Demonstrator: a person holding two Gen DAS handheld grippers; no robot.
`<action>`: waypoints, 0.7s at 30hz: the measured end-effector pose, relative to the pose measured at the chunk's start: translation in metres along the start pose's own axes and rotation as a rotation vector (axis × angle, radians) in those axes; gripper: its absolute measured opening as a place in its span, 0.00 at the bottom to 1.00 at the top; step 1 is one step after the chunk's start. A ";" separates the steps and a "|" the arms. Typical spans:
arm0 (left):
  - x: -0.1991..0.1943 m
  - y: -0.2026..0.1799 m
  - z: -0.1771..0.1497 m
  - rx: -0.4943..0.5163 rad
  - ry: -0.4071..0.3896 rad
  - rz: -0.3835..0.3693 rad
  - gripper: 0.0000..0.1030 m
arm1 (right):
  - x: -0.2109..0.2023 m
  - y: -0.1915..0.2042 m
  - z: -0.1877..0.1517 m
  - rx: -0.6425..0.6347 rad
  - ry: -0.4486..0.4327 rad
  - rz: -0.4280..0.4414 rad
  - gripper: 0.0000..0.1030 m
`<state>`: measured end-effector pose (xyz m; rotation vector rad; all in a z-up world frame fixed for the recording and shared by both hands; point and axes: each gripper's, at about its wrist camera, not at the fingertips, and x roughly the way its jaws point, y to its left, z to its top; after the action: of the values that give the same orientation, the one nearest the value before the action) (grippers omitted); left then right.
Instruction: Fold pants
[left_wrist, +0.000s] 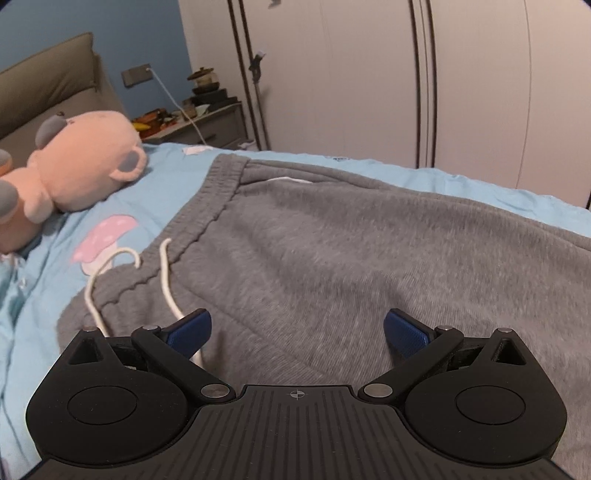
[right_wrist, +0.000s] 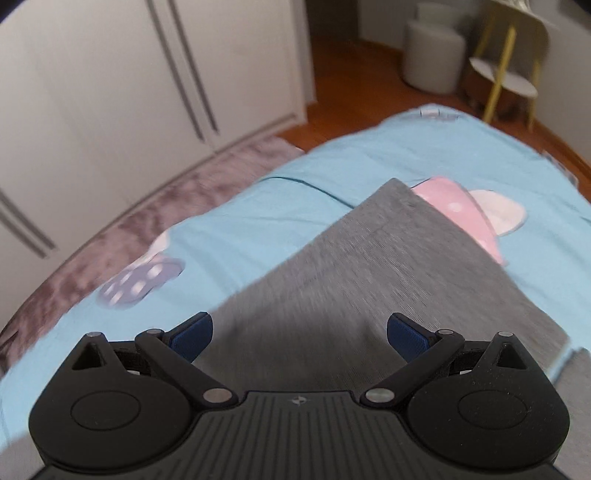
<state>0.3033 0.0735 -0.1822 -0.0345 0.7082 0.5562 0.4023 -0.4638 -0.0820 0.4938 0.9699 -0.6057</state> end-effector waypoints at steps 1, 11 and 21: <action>0.003 0.000 0.000 -0.001 0.000 -0.003 1.00 | 0.010 0.003 0.005 0.024 0.018 -0.002 0.98; 0.023 0.024 -0.004 -0.098 0.099 -0.101 1.00 | 0.074 0.025 0.022 0.107 0.083 -0.189 0.59; 0.021 0.024 -0.003 -0.084 0.096 -0.089 1.00 | 0.043 0.005 0.013 0.064 -0.035 -0.151 0.03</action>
<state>0.3025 0.1035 -0.1940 -0.1711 0.7723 0.5013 0.4317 -0.4789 -0.1123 0.4675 0.9622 -0.7809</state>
